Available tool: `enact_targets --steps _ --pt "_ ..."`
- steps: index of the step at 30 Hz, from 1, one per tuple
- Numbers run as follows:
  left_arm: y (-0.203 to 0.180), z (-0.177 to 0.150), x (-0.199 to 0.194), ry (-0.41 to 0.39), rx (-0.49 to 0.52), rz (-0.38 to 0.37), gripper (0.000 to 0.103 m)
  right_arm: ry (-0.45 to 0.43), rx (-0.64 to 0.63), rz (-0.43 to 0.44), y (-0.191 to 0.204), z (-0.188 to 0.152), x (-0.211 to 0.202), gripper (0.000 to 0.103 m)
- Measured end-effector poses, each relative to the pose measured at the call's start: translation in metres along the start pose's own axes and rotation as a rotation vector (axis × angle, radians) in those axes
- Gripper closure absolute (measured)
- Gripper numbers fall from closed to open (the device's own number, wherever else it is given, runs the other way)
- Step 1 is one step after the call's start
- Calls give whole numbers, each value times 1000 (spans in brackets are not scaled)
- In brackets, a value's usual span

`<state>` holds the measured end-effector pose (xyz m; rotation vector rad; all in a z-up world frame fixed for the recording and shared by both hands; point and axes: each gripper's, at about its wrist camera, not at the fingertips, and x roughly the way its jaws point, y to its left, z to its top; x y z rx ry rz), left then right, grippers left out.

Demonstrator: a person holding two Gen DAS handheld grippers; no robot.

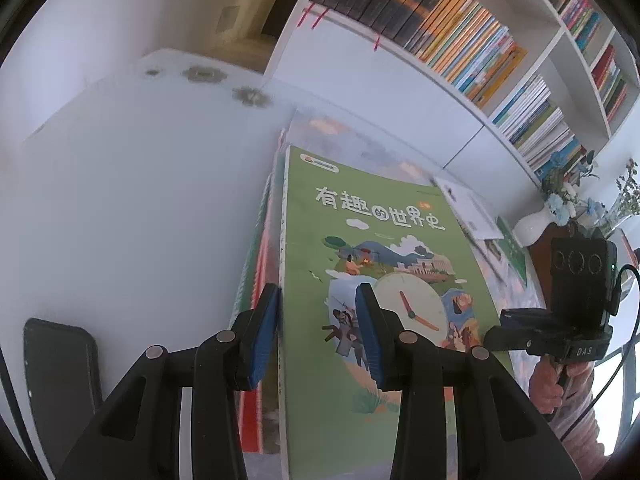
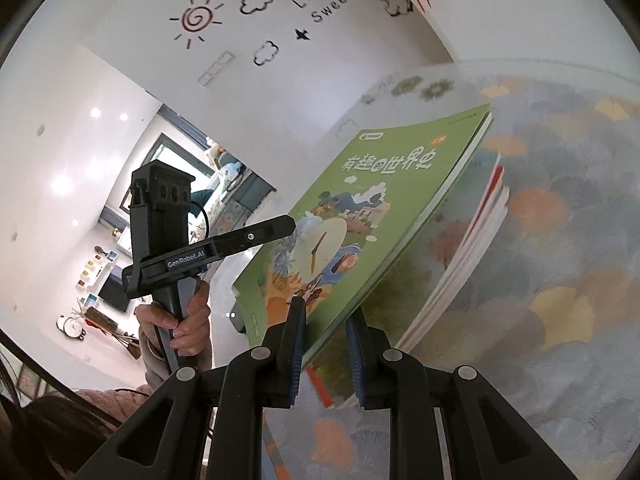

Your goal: Organize books

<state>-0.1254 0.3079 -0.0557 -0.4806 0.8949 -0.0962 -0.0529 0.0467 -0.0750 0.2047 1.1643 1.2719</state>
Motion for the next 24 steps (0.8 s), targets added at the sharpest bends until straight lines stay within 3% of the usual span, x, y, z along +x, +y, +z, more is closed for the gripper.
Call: enact_targets --steps 9,19,21,23,24 --pt "-4 -7 4 2 81 53 65 35 59 -35 -16 -8 18 83" --pt "-10 -8 7 -18 126 111 65 24 42 -123 5 -1 16 76" --pt "-11 -7 6 -25 126 103 63 30 55 -154 8 -1 13 68" --pt "-12 -5 5 -33 127 106 63 8 61 -206 11 -3 8 38" --pt "-12 -5 4 -36 126 111 63 -11 47 -221 14 -4 4 37"
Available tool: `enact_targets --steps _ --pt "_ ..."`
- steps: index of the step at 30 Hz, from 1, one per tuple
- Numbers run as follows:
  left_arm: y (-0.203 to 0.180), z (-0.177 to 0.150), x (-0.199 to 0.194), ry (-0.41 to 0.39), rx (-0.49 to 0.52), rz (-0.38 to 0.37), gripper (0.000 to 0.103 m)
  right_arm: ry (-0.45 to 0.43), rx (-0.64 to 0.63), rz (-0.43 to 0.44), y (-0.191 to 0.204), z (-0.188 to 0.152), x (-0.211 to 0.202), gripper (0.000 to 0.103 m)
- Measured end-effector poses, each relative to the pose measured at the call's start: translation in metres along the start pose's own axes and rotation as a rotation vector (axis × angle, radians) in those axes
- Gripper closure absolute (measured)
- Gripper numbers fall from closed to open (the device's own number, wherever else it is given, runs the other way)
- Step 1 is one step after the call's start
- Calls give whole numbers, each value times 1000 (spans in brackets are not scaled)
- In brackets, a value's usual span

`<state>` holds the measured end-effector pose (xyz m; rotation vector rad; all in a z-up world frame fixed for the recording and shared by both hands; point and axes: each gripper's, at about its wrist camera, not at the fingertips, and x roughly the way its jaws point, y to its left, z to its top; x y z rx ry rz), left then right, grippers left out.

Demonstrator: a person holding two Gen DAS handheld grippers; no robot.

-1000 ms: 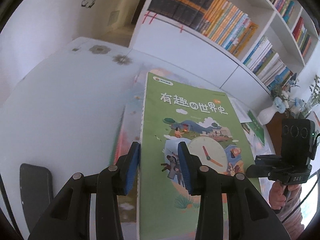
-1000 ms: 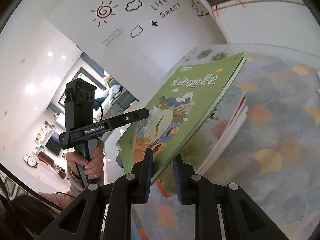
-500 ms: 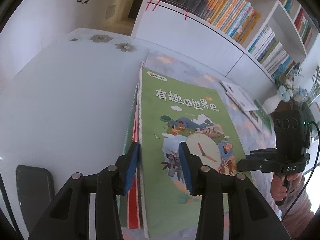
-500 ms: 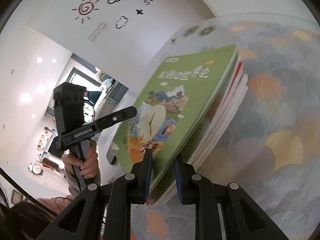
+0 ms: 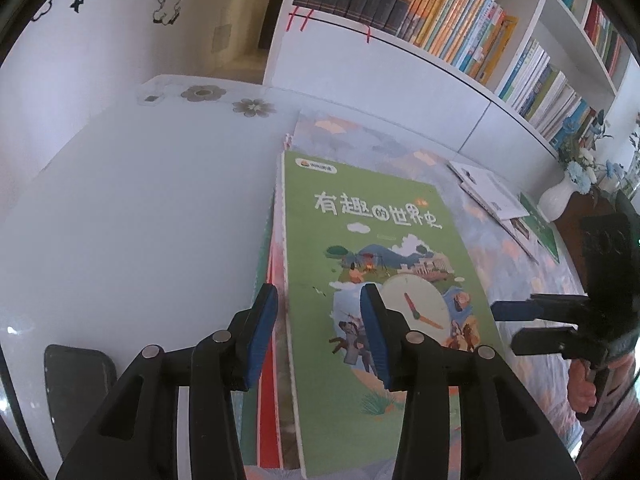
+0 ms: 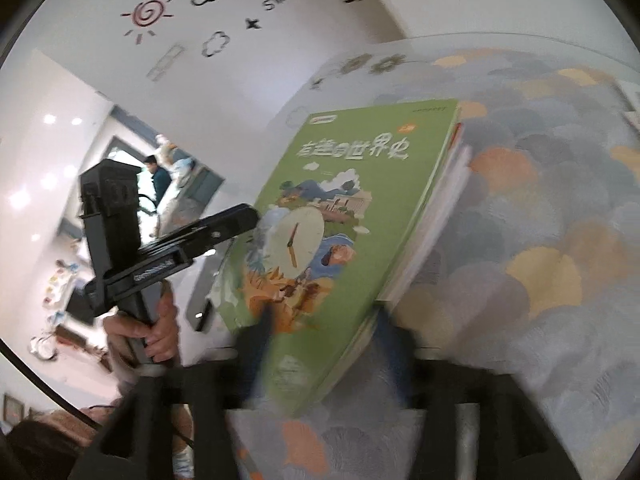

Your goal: Organize books

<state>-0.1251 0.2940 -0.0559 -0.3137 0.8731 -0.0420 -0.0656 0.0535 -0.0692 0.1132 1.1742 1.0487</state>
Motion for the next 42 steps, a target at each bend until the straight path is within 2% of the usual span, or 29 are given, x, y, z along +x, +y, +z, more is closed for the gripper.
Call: enact_targets --steps 4,8,11,15,20,24,29,31,33,36,38,40,42 --pt "3 2 -2 -10 -19 6 63 54 -30 -71 9 -3 3 37" --pt "5 2 -8 -10 -28 19 63 124 -68 -35 28 -8 16 34" --pt "1 2 -13 -14 -13 26 62 159 -152 -98 48 -13 25 34" --pt "-5 3 -17 -22 -4 26 62 192 -188 -113 60 -14 33 34" --pt "-17 1 -17 -17 0 23 62 140 -144 -69 45 -13 23 34" --pt "-34 1 -18 -17 4 15 62 31 -111 -56 26 -16 -1 34" --pt "-75 4 -13 -13 33 -6 62 -83 9 -42 -25 -23 -40 34" --pt "-97 7 -7 -11 31 -22 62 -117 58 -82 -51 -27 -55 34" --pt "-120 10 0 -16 15 -27 62 -156 84 -172 -75 -32 -73 34" --pt "-165 11 13 -30 37 -35 62 -221 111 -358 -114 -35 -103 34" --pt "-191 10 22 -28 61 -48 58 -257 114 -482 -138 -36 -121 33" --pt "-220 10 38 -7 75 -62 57 -270 114 -558 -160 -37 -134 32" --pt "-245 11 54 6 57 -111 57 -268 157 -573 -182 -36 -141 30"
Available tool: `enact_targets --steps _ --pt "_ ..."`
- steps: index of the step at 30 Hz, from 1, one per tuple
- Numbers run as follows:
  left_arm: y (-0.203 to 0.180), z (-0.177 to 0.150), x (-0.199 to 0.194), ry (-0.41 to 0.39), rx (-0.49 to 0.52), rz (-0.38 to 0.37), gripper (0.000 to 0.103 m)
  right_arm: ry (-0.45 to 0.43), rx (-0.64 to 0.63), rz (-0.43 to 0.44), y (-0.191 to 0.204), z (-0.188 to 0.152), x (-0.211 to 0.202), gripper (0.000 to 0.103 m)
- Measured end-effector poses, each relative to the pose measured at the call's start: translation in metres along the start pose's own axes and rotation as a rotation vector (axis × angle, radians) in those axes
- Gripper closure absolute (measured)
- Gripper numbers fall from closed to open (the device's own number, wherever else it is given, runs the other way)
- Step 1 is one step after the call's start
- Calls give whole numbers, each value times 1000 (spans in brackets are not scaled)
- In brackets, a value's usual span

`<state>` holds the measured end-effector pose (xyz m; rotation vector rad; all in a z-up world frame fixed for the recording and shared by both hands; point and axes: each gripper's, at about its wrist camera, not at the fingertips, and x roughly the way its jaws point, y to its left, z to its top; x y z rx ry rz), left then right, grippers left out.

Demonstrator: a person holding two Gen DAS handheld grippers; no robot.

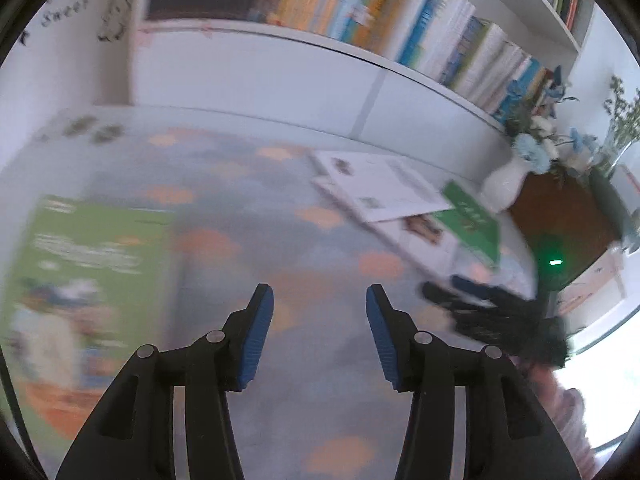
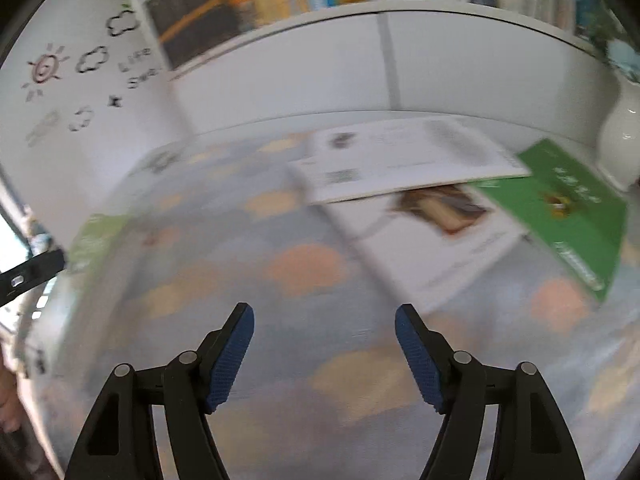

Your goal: Organize books

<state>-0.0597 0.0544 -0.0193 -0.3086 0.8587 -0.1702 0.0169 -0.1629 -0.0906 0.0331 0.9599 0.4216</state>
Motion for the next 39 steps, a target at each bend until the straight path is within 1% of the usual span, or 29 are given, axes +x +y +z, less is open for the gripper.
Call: enact_targets --steps 1,3,5,6,8,9,10,11,12,13,14,15,16,17,19,21,23,24,26,29,39 --pt "-11 1 9 -7 5 -6 57 4 18 0 -7 0 -1 30" --pt "-31 2 29 -7 39 25 57 1 47 -10 -24 3 6 30" --pt "-45 3 53 -7 78 60 57 -39 29 -27 -35 -2 -1 30" --pt "-48 3 62 -5 89 84 57 -54 9 -39 -36 -3 -3 30" --pt "-47 0 82 8 93 132 57 -54 -14 -50 -35 -9 -6 28" --pt "-41 -3 92 19 81 139 57 -54 -29 -59 -33 -10 -7 27" --pt "-34 -7 100 40 64 141 57 -53 -34 -66 -34 -12 -8 21" --pt "-26 -11 107 68 45 142 57 -50 -33 -75 -36 -12 -6 13" --pt "-18 -14 113 94 26 136 57 -44 -27 -74 -37 -12 -4 11" --pt "-14 -16 108 52 30 118 56 -35 -19 -60 -39 -12 -2 8" --pt "-13 -19 104 9 49 162 49 -34 -14 -44 -40 -12 -2 5" --pt "-12 -20 104 -3 73 246 41 -35 -13 -33 -41 -11 -1 4" --pt "-10 -20 109 10 81 306 25 -31 -15 -21 -40 -12 0 0" --pt "-6 -20 112 32 66 294 21 -29 -17 -24 -40 -12 0 0" --pt "-4 -19 110 18 62 276 20 -26 -26 -36 -37 -11 2 0" --pt "-4 -20 110 26 71 277 16 -21 -34 -47 -34 -11 3 0" --pt "-7 -20 114 45 92 265 4 -17 -43 -58 -33 -11 5 0" --pt "-10 -20 116 53 101 260 1 -15 -47 -64 -33 -11 5 0" --pt "-13 -20 118 61 113 271 1 -9 -58 -76 -31 -11 6 0" --pt "-13 -21 116 60 110 269 1 -4 -69 -89 -29 -12 7 0" --pt "-16 -20 121 66 121 278 1 4 -86 -103 -27 -8 9 0"
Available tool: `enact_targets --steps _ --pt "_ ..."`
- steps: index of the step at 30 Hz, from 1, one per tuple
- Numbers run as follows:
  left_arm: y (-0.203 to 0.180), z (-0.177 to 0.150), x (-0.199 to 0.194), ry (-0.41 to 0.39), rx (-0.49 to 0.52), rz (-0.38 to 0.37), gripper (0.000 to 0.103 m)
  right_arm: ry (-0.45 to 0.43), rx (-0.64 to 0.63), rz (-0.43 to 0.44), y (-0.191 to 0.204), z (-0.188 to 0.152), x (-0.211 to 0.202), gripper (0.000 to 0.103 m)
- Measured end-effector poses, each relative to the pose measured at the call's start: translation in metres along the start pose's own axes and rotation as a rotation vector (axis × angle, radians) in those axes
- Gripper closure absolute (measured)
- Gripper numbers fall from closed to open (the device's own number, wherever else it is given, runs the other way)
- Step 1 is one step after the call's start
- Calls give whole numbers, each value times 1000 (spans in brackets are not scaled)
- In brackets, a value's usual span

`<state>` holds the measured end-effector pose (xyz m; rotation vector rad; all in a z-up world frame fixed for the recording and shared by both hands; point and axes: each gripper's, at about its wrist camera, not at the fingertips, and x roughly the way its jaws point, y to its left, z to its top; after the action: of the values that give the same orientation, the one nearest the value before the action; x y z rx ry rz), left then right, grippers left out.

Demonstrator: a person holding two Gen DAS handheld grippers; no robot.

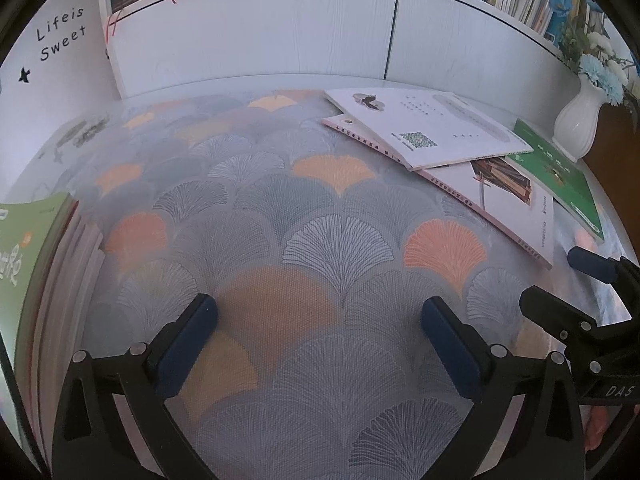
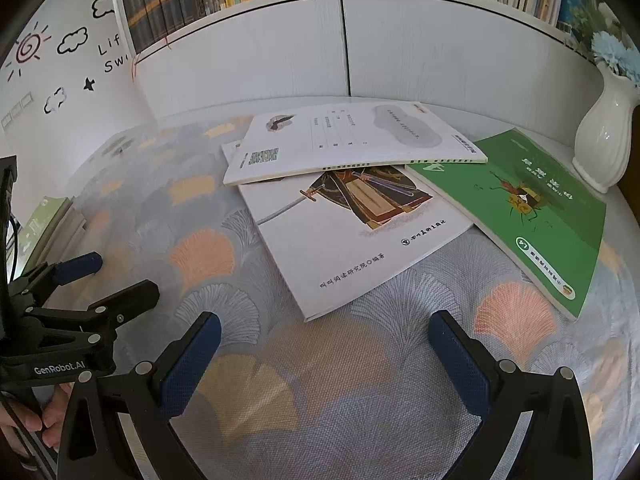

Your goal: Organize books

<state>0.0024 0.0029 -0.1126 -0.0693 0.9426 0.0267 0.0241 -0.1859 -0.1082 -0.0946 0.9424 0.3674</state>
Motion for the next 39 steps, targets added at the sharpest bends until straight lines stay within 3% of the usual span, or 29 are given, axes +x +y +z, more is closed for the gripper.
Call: enact_targets --steps 39 --pt "3 0 0 0 5 -1 1 32 -73 -87 10 -1 5 0"
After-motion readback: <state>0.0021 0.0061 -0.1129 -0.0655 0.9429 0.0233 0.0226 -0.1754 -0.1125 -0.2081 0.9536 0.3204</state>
